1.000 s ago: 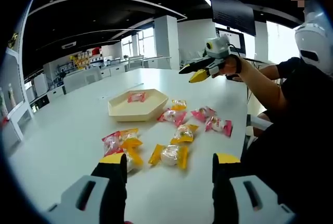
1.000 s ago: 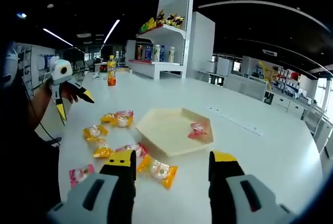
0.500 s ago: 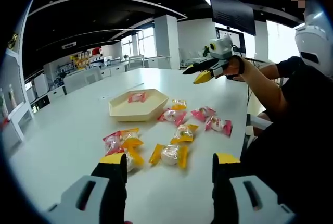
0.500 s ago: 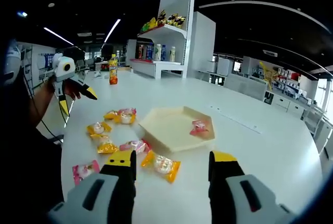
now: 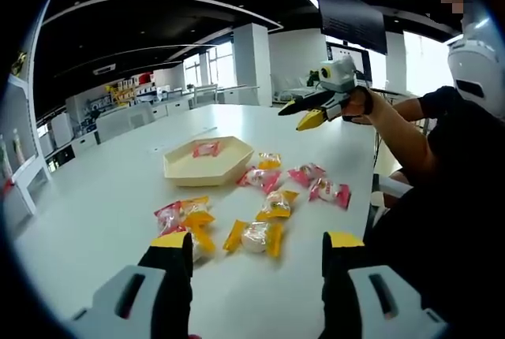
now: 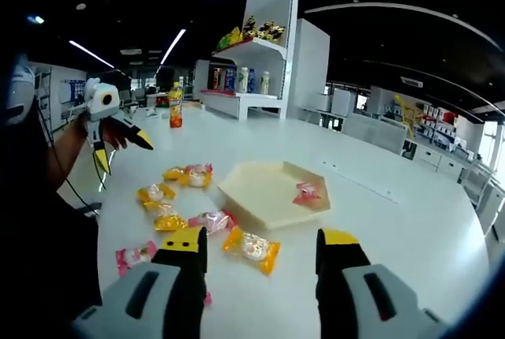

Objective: Pick up the marshmallows scattered on the table and place them into the bowl on the table

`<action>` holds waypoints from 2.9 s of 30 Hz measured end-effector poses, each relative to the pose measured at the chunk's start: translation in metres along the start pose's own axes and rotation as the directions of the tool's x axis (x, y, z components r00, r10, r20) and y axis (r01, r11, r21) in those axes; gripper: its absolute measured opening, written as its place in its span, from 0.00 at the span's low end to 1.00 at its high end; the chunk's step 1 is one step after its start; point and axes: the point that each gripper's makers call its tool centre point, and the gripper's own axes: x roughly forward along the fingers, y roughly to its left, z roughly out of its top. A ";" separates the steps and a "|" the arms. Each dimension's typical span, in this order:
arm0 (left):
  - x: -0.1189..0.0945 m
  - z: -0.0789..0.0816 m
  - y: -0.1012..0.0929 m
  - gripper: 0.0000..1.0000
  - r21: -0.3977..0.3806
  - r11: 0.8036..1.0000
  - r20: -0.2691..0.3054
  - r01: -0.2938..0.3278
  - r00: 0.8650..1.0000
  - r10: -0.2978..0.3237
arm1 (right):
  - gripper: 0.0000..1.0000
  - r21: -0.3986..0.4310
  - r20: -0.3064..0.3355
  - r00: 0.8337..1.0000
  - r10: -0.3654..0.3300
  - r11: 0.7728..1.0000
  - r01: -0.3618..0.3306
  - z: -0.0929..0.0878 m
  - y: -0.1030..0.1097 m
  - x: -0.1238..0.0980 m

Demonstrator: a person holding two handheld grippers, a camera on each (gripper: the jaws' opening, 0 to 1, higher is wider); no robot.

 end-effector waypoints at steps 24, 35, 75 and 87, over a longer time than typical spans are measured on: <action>-0.001 0.002 -0.001 0.65 0.002 1.000 0.006 -0.006 1.000 0.006 | 0.56 -0.031 -0.007 0.998 0.060 0.998 -0.061 -0.010 0.024 0.000; -0.004 -0.001 0.001 0.65 -0.005 1.000 0.007 -0.014 1.000 0.014 | 0.57 -0.053 -0.041 0.992 0.122 0.991 -0.124 -0.019 0.044 0.004; -0.004 -0.008 0.005 0.64 -0.013 1.000 -0.006 -0.014 1.000 0.014 | 0.56 -0.099 -0.151 0.967 0.206 0.970 -0.222 -0.044 0.074 0.018; -0.005 -0.012 0.004 0.64 -0.019 1.000 -0.009 -0.019 1.000 0.019 | 0.54 -0.101 -0.177 0.960 0.216 0.966 -0.236 -0.055 0.079 0.021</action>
